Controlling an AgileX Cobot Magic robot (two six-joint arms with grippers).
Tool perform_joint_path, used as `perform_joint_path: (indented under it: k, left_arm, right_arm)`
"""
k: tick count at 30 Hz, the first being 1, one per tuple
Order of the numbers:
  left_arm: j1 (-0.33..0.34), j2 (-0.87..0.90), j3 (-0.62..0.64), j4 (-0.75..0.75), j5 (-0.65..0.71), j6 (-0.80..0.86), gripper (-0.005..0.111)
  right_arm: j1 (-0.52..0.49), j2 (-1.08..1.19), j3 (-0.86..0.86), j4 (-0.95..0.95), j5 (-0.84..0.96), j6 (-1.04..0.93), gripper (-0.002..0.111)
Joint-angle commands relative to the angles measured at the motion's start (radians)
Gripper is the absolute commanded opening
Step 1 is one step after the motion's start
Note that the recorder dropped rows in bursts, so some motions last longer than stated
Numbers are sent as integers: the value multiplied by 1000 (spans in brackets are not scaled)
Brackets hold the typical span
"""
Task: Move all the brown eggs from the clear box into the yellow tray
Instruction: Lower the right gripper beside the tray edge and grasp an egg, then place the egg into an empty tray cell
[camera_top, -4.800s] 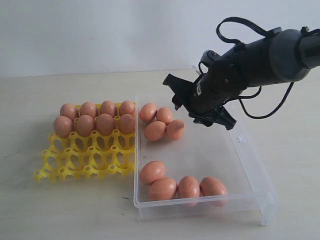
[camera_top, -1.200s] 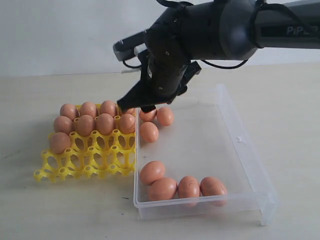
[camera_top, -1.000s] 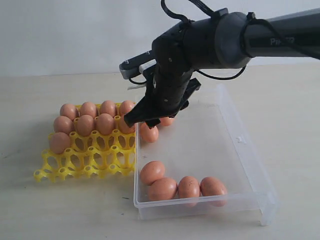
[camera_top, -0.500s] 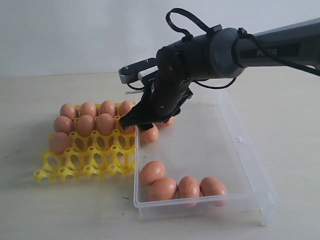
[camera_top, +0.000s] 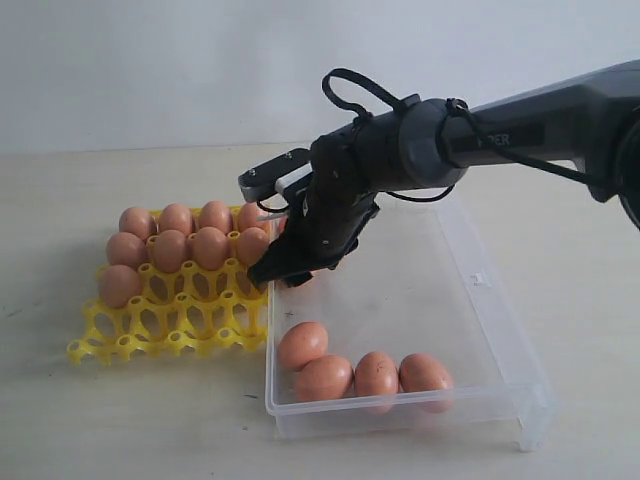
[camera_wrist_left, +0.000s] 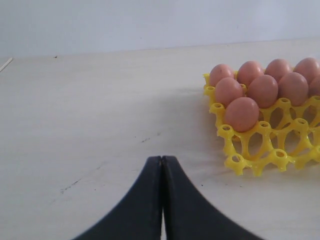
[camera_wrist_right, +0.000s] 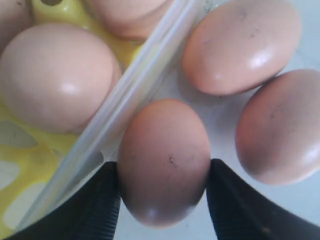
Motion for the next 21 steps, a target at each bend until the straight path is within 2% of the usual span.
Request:
perform_joint_path:
  k: [1, 2, 8, 11, 15, 16, 21]
  left_arm:
    - [-5, -2, -4, -4, -9, 0, 0]
    - [-5, -2, -4, -4, -9, 0, 0]
    - [-5, -2, -4, -4, -9, 0, 0]
    - [-5, -2, -4, -4, -9, 0, 0]
    - [-5, -2, -4, -4, -9, 0, 0]
    - [-5, -2, -4, -4, -9, 0, 0]
    - [-5, -2, -4, -4, -9, 0, 0]
  right_arm:
    - [0, -9, -3, -17, -12, -62, 5]
    - [0, -16, -3, -27, -8, -62, 0]
    - [0, -118, 0, -122, -9, -58, 0]
    - [4, -170, 5, -122, -67, -51, 0]
    - [49, -217, 79, -88, -322, -53, 0]
    - [81, -220, 132, -85, -449, -53, 0]
    - [178, -179, 240, -88, -764, -41, 0]
